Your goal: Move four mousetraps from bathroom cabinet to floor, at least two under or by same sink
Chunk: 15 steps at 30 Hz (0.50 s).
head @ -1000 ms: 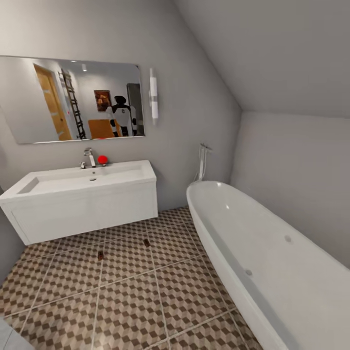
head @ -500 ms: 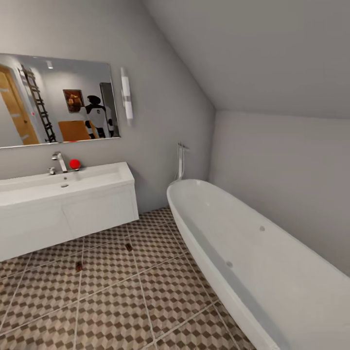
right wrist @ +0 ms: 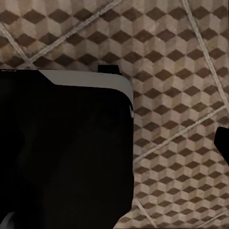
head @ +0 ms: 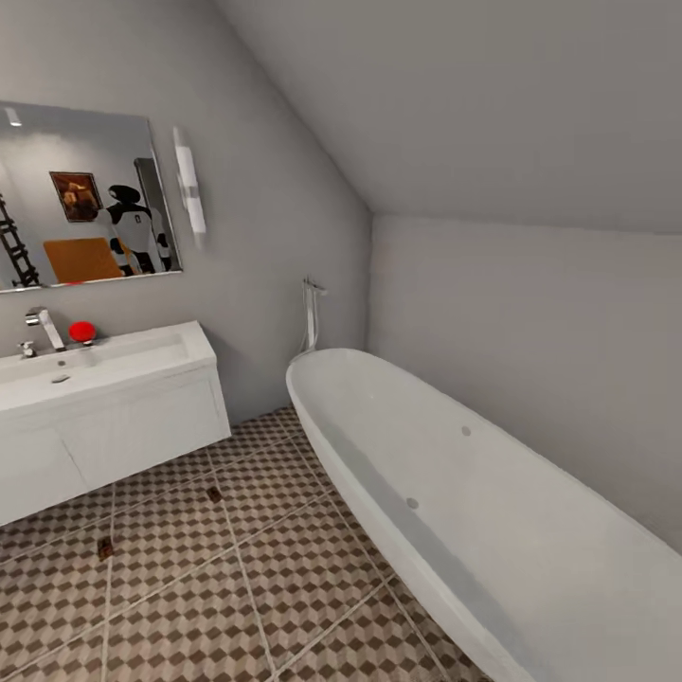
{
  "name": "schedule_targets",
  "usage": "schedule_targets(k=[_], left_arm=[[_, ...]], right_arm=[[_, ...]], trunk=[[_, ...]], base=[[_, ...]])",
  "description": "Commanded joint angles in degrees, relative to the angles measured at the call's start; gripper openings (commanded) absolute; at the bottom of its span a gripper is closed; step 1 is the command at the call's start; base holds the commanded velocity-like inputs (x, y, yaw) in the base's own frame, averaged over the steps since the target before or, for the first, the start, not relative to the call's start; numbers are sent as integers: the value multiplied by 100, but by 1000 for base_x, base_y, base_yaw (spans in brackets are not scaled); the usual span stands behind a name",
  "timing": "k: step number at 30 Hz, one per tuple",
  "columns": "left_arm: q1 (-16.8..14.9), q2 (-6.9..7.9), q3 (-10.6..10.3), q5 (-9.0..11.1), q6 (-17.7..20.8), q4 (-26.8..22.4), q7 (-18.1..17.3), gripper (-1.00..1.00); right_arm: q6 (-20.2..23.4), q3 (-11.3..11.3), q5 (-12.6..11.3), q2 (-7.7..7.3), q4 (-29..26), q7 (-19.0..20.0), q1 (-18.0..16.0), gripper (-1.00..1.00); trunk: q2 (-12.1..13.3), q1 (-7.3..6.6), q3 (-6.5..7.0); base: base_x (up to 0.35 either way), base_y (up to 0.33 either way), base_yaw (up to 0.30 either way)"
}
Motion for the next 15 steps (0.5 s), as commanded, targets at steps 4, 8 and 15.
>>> schedule_targets(k=[4,8,15], left_arm=[[-2,81,-45,48,5,-5,-13,100],[-2,128,-47,40,-4,-11,-13,100],[-2,180,-53,37,-10,-11,-12,100]], right_arm=[[-26,-34,52,9,19,-26,-9,100],[-22,-34,52,9,19,-26,-9,100],[-25,-41,52,10,19,-26,-9,100]], trunk=[[-5,0,-7],[-5,0,-7],[-5,0,-7]], base=[[0,0,-294],[0,0,-294],[0,0,-294]])
